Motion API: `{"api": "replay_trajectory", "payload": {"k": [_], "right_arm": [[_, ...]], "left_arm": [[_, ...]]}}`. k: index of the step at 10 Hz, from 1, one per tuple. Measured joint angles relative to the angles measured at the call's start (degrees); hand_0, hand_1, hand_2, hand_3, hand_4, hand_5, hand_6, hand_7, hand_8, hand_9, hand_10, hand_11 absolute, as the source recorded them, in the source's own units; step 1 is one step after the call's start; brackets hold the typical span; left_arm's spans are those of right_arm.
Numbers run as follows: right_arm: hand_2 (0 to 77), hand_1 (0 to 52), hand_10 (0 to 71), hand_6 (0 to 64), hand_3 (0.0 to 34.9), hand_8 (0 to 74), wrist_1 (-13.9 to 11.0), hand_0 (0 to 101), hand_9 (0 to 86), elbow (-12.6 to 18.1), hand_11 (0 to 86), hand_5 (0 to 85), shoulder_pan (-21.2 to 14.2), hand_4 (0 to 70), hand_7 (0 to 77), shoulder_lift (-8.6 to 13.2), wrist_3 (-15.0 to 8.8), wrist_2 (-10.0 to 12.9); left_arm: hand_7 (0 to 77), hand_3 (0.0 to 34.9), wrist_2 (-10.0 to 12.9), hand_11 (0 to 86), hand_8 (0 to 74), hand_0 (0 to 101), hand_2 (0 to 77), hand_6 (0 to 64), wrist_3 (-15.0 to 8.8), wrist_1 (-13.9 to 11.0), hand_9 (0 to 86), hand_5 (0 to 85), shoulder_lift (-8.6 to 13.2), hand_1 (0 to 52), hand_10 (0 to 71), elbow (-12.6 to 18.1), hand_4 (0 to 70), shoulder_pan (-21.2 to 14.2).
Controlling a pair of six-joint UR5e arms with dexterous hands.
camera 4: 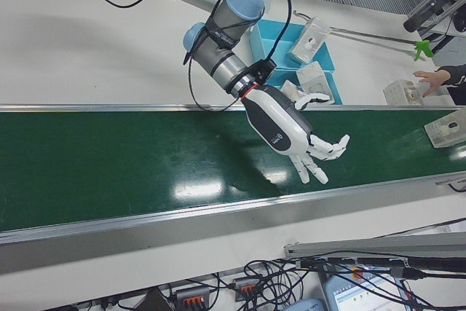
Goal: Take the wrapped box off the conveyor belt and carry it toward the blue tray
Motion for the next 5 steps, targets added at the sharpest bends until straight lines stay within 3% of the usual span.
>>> {"api": "replay_trajectory", "payload": {"k": [3, 5], "right_arm": [[21.8, 15.8, 0.0, 7.1, 23.6, 1.1, 0.00, 49, 8.2, -0.02, 1.6, 38.2, -0.06, 14.2, 31.1, -0.29, -0.12, -0.02], [23.5, 20.7, 0.0, 7.6, 23.3, 1.1, 0.00, 50, 8.2, 0.05, 1.6, 38.2, 0.01, 14.2, 30.0, -0.30, -0.15, 0.00]], "left_arm": [[0.0, 0.0, 0.00, 0.0, 0.0, 0, 1.1, 0.0, 0.00, 0.00, 0.0, 1.1, 0.00, 0.0, 0.5, 0.00, 0.0, 0.00], [0.5, 0.0, 0.00, 0.0, 0.0, 0, 0.5, 0.0, 0.00, 0.00, 0.0, 1.1, 0.00, 0.0, 0.5, 0.00, 0.0, 0.00]]}}
